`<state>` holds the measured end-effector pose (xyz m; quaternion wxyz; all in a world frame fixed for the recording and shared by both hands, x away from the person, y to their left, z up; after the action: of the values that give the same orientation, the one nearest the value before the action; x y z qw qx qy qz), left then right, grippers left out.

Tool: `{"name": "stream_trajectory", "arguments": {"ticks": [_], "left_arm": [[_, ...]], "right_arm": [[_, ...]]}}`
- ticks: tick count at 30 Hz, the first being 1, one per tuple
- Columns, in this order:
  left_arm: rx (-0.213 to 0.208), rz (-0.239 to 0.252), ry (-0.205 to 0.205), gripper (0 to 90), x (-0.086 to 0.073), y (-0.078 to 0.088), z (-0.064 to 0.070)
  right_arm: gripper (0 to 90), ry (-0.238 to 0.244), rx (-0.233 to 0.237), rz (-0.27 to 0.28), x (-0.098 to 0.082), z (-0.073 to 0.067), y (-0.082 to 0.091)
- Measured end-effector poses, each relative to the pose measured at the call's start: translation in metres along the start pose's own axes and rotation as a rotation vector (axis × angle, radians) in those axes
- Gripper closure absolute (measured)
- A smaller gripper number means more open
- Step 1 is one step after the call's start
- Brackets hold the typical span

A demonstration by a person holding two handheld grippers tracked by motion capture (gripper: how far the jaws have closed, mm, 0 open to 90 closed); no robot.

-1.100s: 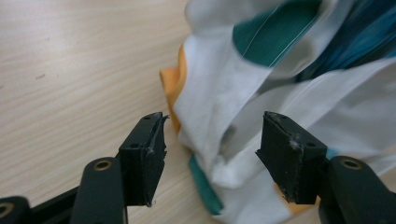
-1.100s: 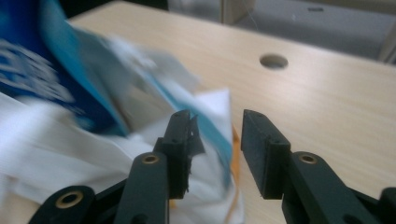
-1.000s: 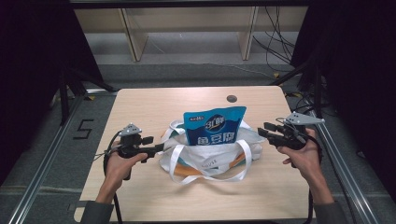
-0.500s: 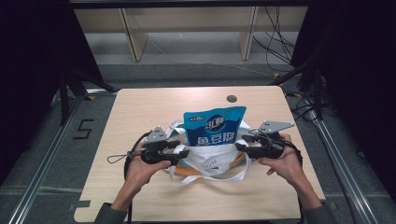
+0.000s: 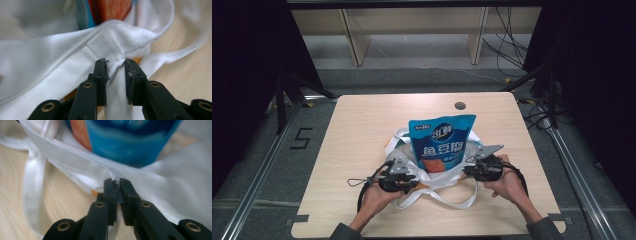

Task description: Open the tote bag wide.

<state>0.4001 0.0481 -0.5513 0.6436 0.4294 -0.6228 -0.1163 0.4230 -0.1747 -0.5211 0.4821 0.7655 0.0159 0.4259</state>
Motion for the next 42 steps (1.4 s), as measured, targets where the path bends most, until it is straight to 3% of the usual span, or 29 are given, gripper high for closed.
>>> {"name": "stream_trajectory", "arguments": {"ticks": [3, 4, 5, 7, 8, 10, 12, 13, 14, 16, 18, 20, 23, 25, 27, 30, 31, 32, 33, 34, 35, 36, 37, 38, 40, 41, 42], "left_arm": [[-0.018, -0.007, 0.006, 73.4, -0.009, -0.006, -0.002], [-0.018, -0.010, 0.041, 74.2, -0.013, -0.008, -0.001], [-0.029, 0.022, 0.078, 74.8, -0.015, -0.008, -0.001], [-0.045, 0.019, 0.085, 74.9, -0.015, -0.007, -0.003], [-0.048, 0.012, 0.083, 74.8, -0.014, -0.007, -0.002], [-0.040, -0.002, 0.071, 73.7, -0.010, -0.002, 0.001], [-0.057, 0.015, 0.064, 69.7, -0.004, 0.007, 0.004], [-0.068, 0.036, 0.077, 65.2, -0.001, 0.010, 0.005], [-0.091, 0.055, 0.078, 59.2, 0.003, 0.018, 0.007], [-0.116, 0.070, 0.087, 46.0, 0.009, 0.033, 0.008], [-0.114, 0.121, 0.107, 39.4, 0.019, 0.054, 0.004], [-0.088, 0.171, 0.119, 38.0, 0.028, 0.069, -0.006], [0.006, 0.194, 0.122, 38.1, 0.035, 0.088, -0.031], [0.055, 0.206, 0.135, 39.0, 0.038, 0.093, -0.047], [0.130, 0.210, 0.146, 40.2, 0.039, 0.090, -0.068], [0.210, 0.169, 0.115, 38.1, 0.040, 0.073, -0.096], [0.203, 0.157, 0.087, 37.7, 0.039, 0.069, -0.102], [0.221, 0.161, 0.118, 37.6, 0.040, 0.060, -0.109], [0.209, 0.166, 0.133, 39.3, 0.041, 0.052, -0.115], [0.211, 0.192, 0.155, 46.9, 0.043, 0.046, -0.119], [0.203, 0.202, 0.152, 56.4, 0.044, 0.043, -0.122], [0.210, 0.221, 0.162, 67.0, 0.046, 0.039, -0.127], [0.234, 0.225, 0.164, 72.6, 0.047, 0.035, -0.133], [0.241, 0.245, 0.193, 78.3, 0.047, 0.029, -0.138], [0.199, 0.239, 0.239, 84.4, 0.041, 0.017, -0.144], [0.199, 0.226, 0.240, 85.0, 0.036, 0.011, -0.147], [0.195, 0.174, 0.228, 85.0, 0.025, 0.004, -0.151]], "right_arm": [[85.6, 0.013, -0.032, -0.085, -0.020, -0.001, -0.023], [85.7, 0.025, -0.029, -0.082, -0.023, 0.001, -0.026], [85.7, 0.007, -0.014, -0.076, -0.025, -0.001, -0.027], [85.7, 0.012, -0.006, -0.089, -0.029, 0.001, -0.026], [85.7, -0.032, -0.008, -0.084, -0.031, -0.002, -0.025], [85.1, -0.020, -0.008, -0.092, -0.029, -0.002, -0.021], [79.5, 0.000, 0.014, -0.053, -0.021, -0.002, -0.015], [74.2, -0.034, 0.036, -0.030, -0.016, -0.004, -0.008], [67.9, -0.034, 0.052, -0.002, -0.012, -0.004, -0.003], [63.2, -0.047, 0.095, 0.062, 0.002, -0.002, 0.023], [60.6, -0.108, 0.131, 0.155, 0.016, 0.000, 0.049], [59.6, -0.099, 0.097, 0.258, 0.031, 0.009, 0.070], [59.7, -0.107, -0.019, 0.298, 0.043, 0.026, 0.081], [57.5, -0.115, -0.050, 0.292, 0.046, 0.033, 0.075], [55.3, -0.111, -0.081, 0.274, 0.048, 0.043, 0.065], [55.3, -0.122, -0.087, 0.253, 0.051, 0.053, 0.051], [56.2, -0.111, -0.084, 0.243, 0.053, 0.057, 0.044], [59.3, -0.113, -0.079, 0.230, 0.052, 0.058, 0.039], [69.2, -0.103, -0.081, 0.213, 0.052, 0.062, 0.031], [78.2, -0.087, -0.085, 0.203, 0.053, 0.067, 0.025], [83.6, -0.106, -0.093, 0.211, 0.054, 0.071, 0.022], [86.7, -0.090, -0.100, 0.223, 0.056, 0.076, 0.020], [88.3, -0.088, -0.114, 0.226, 0.058, 0.080, 0.017], [88.5, -0.098, -0.131, 0.242, 0.061, 0.083, 0.014], [88.7, -0.106, -0.148, 0.241, 0.063, 0.089, 0.009], [88.7, -0.091, -0.174, 0.238, 0.064, 0.093, 0.004], [88.7, -0.093, -0.180, 0.229, 0.063, 0.094, 0.000]]}}
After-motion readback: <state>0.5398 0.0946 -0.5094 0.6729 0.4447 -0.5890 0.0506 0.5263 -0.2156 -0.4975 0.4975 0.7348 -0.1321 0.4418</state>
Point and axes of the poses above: each handheld gripper's, and its own axes: y roughly backward along the jaws, x roughly out of its top, z roughly to its right, the point moved 8 cm from there along -y, roughly forward along the jaws, and after that the axes turned 15 degrees about -y, right-handed, at the moved point
